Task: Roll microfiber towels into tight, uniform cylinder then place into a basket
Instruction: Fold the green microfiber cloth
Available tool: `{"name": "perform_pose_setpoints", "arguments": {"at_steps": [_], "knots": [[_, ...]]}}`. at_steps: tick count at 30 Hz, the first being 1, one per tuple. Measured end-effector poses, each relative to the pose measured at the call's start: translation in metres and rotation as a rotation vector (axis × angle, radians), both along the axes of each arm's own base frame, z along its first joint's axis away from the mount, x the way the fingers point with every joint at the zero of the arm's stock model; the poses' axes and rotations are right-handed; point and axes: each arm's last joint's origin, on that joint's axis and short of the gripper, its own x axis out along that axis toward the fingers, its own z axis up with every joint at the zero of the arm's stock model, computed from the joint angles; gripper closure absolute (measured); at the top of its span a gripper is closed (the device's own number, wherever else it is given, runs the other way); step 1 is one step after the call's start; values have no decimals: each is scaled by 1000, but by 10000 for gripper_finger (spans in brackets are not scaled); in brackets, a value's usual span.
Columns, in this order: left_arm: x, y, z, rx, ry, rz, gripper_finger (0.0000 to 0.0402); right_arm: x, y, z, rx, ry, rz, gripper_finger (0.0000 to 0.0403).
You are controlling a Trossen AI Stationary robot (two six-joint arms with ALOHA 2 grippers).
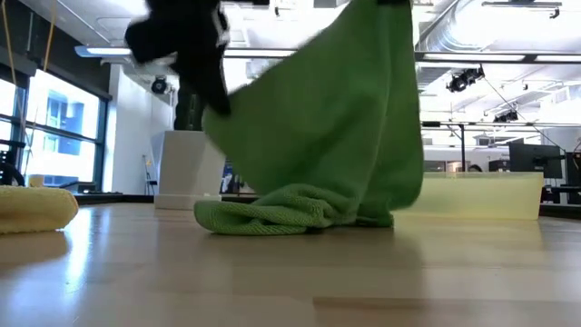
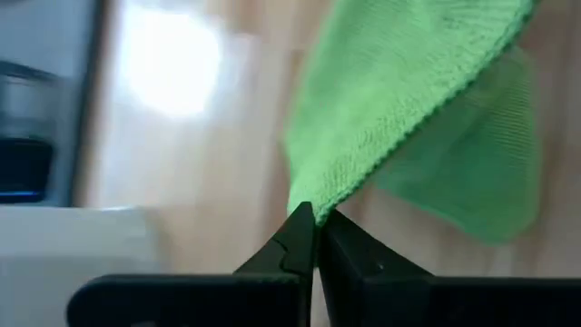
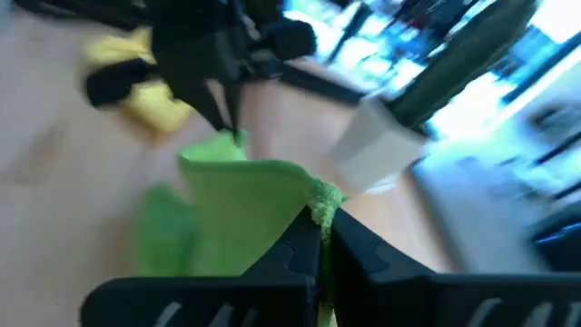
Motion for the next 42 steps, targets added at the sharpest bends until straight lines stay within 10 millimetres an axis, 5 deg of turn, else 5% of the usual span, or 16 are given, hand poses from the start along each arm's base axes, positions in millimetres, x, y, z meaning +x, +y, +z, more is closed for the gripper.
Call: {"name": "perform_pose_setpoints", "arguments": {"at_steps": [7, 15, 21, 27, 30, 38, 42], "knots": [[-11, 11, 80, 190, 71, 48, 401, -17, -26, 33, -284, -68, -172, 403], [-18, 25, 153, 322, -95, -10, 401, -32, -66, 64, -247, -206, -319, 403], [-21, 45, 175, 369, -131, 26, 401, -30, -80, 68, -162, -246, -169, 403], [-19, 39, 169, -39, -61, -67, 401, -28, -66, 58, 159, -198, 275, 403], [-21, 33, 168, -71, -26, -114, 401, -30, -64, 60, 173, -201, 359, 403], [-33, 50, 191, 456, -109, -10, 401, -30, -87, 73, -226, -257, -21, 402], [-35, 64, 198, 578, -89, 32, 401, -23, -102, 75, -329, -252, -108, 402]]}}
